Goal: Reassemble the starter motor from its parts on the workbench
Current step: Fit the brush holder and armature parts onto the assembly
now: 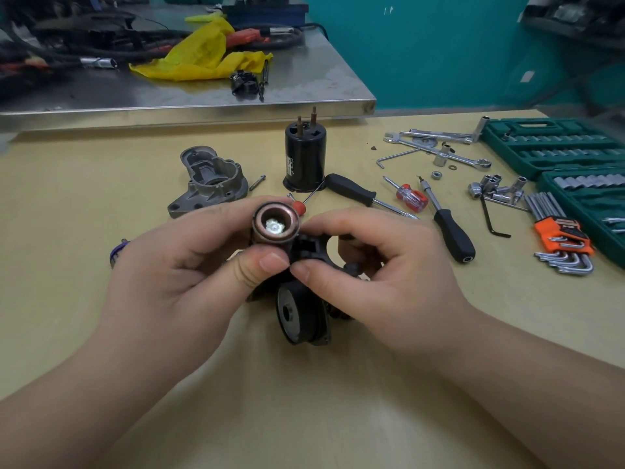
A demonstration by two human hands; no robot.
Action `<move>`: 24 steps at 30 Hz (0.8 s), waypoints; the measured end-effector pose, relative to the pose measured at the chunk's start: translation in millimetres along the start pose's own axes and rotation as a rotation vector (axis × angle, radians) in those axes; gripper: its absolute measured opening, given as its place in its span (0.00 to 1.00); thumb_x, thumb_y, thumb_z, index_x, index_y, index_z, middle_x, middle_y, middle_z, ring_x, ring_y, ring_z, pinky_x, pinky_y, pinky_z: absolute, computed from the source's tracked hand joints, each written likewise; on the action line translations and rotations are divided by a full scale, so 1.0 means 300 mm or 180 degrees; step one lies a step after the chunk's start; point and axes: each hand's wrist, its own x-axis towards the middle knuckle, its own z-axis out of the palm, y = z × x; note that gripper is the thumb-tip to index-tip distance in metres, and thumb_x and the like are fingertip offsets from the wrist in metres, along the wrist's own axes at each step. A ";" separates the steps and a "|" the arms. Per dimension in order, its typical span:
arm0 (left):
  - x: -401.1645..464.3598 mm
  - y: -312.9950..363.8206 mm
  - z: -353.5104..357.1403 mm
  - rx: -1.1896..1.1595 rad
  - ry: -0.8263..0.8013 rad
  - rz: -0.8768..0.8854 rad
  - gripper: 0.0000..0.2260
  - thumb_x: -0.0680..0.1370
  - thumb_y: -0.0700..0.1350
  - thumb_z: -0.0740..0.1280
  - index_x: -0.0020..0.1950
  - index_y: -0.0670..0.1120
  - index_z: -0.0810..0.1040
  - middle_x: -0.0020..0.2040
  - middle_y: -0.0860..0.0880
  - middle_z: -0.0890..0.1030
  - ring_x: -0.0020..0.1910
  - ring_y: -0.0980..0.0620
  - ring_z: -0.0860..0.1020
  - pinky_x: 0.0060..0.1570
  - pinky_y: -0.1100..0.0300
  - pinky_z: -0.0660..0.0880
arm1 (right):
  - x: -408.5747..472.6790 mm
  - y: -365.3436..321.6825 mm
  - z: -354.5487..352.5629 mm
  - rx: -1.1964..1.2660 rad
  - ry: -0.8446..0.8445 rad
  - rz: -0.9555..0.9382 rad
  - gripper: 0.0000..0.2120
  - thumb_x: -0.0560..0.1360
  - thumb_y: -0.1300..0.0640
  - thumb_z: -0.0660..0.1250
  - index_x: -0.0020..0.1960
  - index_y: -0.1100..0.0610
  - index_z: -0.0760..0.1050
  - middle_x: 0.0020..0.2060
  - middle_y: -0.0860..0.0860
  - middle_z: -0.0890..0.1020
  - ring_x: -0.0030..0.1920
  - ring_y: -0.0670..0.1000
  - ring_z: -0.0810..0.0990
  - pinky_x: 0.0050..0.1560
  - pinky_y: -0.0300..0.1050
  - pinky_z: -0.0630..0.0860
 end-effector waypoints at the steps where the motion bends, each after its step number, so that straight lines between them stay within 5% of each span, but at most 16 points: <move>1: 0.006 0.009 0.008 -0.0098 -0.0019 -0.0036 0.12 0.80 0.61 0.72 0.63 0.66 0.85 0.58 0.59 0.88 0.59 0.57 0.86 0.57 0.63 0.82 | 0.001 0.002 0.001 0.0031 -0.0011 0.0072 0.11 0.74 0.53 0.80 0.56 0.50 0.87 0.37 0.51 0.82 0.38 0.53 0.76 0.37 0.50 0.74; 4: 0.022 0.006 0.027 -0.0213 0.0011 -0.0160 0.08 0.80 0.52 0.74 0.58 0.59 0.88 0.53 0.61 0.89 0.56 0.60 0.87 0.55 0.69 0.80 | 0.001 0.008 0.002 0.0259 0.0004 0.0363 0.12 0.74 0.48 0.78 0.56 0.48 0.87 0.36 0.50 0.81 0.35 0.50 0.77 0.35 0.45 0.75; 7: 0.054 0.012 0.032 -0.0120 0.0034 -0.0266 0.08 0.79 0.50 0.71 0.56 0.57 0.88 0.50 0.61 0.89 0.52 0.62 0.87 0.52 0.73 0.79 | 0.013 0.018 -0.009 0.0505 -0.0234 0.0569 0.13 0.77 0.44 0.73 0.58 0.49 0.85 0.39 0.50 0.84 0.38 0.52 0.81 0.39 0.52 0.79; 9: 0.092 0.019 0.022 0.0111 -0.0082 -0.0335 0.07 0.81 0.53 0.71 0.54 0.59 0.89 0.48 0.58 0.90 0.49 0.60 0.87 0.50 0.73 0.78 | 0.023 0.027 -0.017 0.0710 -0.0409 0.0617 0.14 0.79 0.43 0.68 0.56 0.51 0.85 0.38 0.44 0.83 0.38 0.46 0.80 0.38 0.43 0.76; 11: 0.131 0.017 0.016 0.0234 -0.0246 -0.0477 0.09 0.82 0.58 0.69 0.55 0.59 0.88 0.47 0.52 0.89 0.46 0.54 0.87 0.47 0.66 0.81 | 0.030 0.036 -0.026 0.0941 -0.0500 0.0730 0.17 0.83 0.44 0.65 0.55 0.57 0.83 0.33 0.45 0.78 0.35 0.44 0.78 0.35 0.35 0.72; 14: 0.186 0.014 0.035 0.0074 -0.0481 -0.0810 0.18 0.79 0.65 0.69 0.54 0.53 0.89 0.44 0.44 0.88 0.45 0.34 0.83 0.53 0.37 0.83 | 0.039 0.046 -0.036 0.1157 -0.0542 0.0969 0.20 0.84 0.43 0.60 0.55 0.58 0.83 0.32 0.50 0.75 0.31 0.45 0.77 0.30 0.36 0.69; 19: 0.304 0.037 0.075 -0.0779 -0.1061 -0.1552 0.18 0.77 0.57 0.75 0.52 0.42 0.89 0.40 0.42 0.83 0.42 0.42 0.83 0.41 0.47 0.70 | 0.060 0.076 -0.058 0.0784 -0.0211 0.1000 0.19 0.85 0.41 0.57 0.51 0.48 0.84 0.28 0.50 0.79 0.29 0.44 0.76 0.32 0.36 0.71; 24: 0.372 0.024 0.098 -0.0269 -0.1252 -0.1648 0.19 0.73 0.58 0.78 0.51 0.44 0.90 0.43 0.42 0.84 0.46 0.38 0.77 0.50 0.40 0.72 | 0.087 0.133 -0.080 0.0167 -0.0501 0.1317 0.09 0.85 0.47 0.66 0.54 0.48 0.83 0.40 0.51 0.86 0.37 0.44 0.81 0.41 0.46 0.80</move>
